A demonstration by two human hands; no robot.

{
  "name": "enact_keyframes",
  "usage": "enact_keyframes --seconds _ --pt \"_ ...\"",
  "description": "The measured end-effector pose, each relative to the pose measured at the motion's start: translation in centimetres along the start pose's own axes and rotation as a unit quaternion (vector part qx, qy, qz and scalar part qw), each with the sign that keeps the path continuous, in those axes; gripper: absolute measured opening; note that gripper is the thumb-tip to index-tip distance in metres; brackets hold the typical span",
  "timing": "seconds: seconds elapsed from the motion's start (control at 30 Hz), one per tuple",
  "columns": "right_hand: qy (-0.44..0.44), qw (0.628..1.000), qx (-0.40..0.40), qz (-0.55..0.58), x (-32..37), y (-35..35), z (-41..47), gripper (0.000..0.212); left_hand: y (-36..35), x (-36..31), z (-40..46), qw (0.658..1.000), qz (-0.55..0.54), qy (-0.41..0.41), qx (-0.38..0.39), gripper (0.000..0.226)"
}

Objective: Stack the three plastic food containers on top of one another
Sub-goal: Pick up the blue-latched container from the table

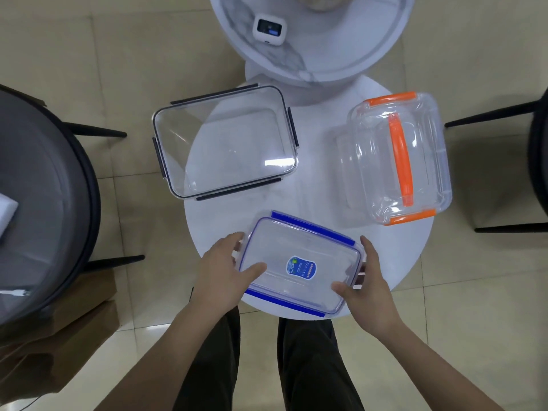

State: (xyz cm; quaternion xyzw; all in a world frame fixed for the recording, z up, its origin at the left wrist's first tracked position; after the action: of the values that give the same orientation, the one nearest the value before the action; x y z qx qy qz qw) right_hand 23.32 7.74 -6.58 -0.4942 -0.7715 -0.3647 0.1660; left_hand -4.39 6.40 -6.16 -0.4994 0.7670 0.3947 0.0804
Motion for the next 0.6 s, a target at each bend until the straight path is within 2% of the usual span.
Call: enact_keyframes --seconds 0.1,0.2,0.37,0.5,0.6 --pt "0.013 0.998 -0.034 -0.052 0.8 1.2 -0.5 0.073 1.5 -0.5 -0.4 0.999 -0.034 0.007 -0.022 0.051" --pt "0.028 0.995 -0.059 -0.072 1.9 2.1 -1.1 0.054 2.9 -1.1 -0.8 0.997 -0.071 0.009 -0.032 0.041" --pt "0.064 0.993 -0.103 -0.016 4.7 2.7 -1.9 0.039 4.4 -1.7 -0.8 0.987 -0.157 0.019 -0.028 0.037" --pt "0.064 0.986 -0.138 0.064 6.5 3.1 -2.0 0.041 4.9 -1.9 -1.0 0.966 -0.251 0.062 0.018 0.051" --pt "0.057 0.984 -0.139 0.1 7.5 2.8 -1.5 0.038 5.1 -1.8 -1.3 0.957 -0.276 0.075 0.039 0.05"
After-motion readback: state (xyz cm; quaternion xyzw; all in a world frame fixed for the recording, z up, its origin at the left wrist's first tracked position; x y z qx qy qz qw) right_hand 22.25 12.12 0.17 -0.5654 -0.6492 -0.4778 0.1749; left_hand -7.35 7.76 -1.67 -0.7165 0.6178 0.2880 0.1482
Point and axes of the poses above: each hand's wrist, its own z-axis towards the middle knuckle, its own y-axis out of the back of the hand, x = y × z, the point moved 7 cm from there along z, towards the middle knuckle, and after that the axes turned 6 degrees about -x, right-handed, at the moved point
